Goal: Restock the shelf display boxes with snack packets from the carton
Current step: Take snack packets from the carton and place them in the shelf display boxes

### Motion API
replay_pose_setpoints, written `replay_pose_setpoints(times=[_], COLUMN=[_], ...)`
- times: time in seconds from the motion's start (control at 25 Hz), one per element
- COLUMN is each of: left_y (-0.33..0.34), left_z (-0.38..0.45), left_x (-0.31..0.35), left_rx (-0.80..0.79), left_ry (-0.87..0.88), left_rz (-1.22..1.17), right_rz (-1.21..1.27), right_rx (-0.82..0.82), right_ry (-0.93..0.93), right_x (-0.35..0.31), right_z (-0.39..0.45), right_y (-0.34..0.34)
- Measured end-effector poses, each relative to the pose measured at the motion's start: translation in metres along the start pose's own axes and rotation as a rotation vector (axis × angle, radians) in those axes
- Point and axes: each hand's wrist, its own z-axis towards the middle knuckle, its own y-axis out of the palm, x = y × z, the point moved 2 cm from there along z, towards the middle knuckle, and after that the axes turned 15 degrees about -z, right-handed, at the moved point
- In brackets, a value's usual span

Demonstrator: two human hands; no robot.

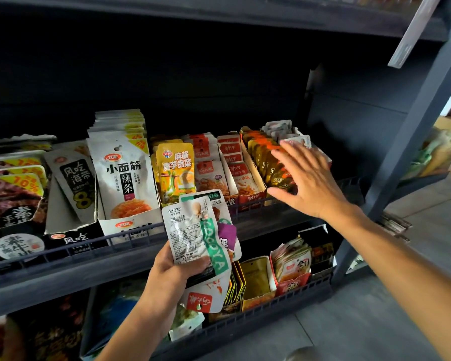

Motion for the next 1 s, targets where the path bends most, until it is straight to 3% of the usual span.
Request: replay_pose_setpoints(times=[0.12, 0.28, 0.48, 0.56, 0.68, 0.8, 1.0], left_y=[0.000, 0.001, 0.001, 0.000, 0.001, 0.000, -0.001], left_z=[0.003, 0.003, 0.004, 0.005, 0.005, 0.005, 0.001], left_x=[-0.002, -0.001, 0.000, 0.000, -0.002, -0.003, 0.001], left_rx=[-0.009, -0.020, -0.028, -0.034, -0.036, -0.045, -0.077], left_ry=[-0.010, -0.012, -0.015, -0.015, -0.014, -0.015, 0.009], left_rz=[0.003, 0.003, 0.007, 0.008, 0.006, 0.002, 0.015], right_rz=[0.066, 0.087, 0.344, 0.326, 0.164, 0.077, 0.133], right_rx=[-0.051, -0.191, -0.021, -0.071, -0.272, -0.338, -0.146], right_ry=[0.138, 0.115, 0.250, 0.217, 0.071, 0.021, 0.173], right_x=[0.005, -0.004, -0.002, 0.003, -0.007, -0.015, 0.000], right_z=[0.021, 0.046, 0.056, 0.060, 0.066, 0.072, 0.050], right_y=[-0.004, -0.002, -0.020, -0.020, -0.011, -0.005, -0.014])
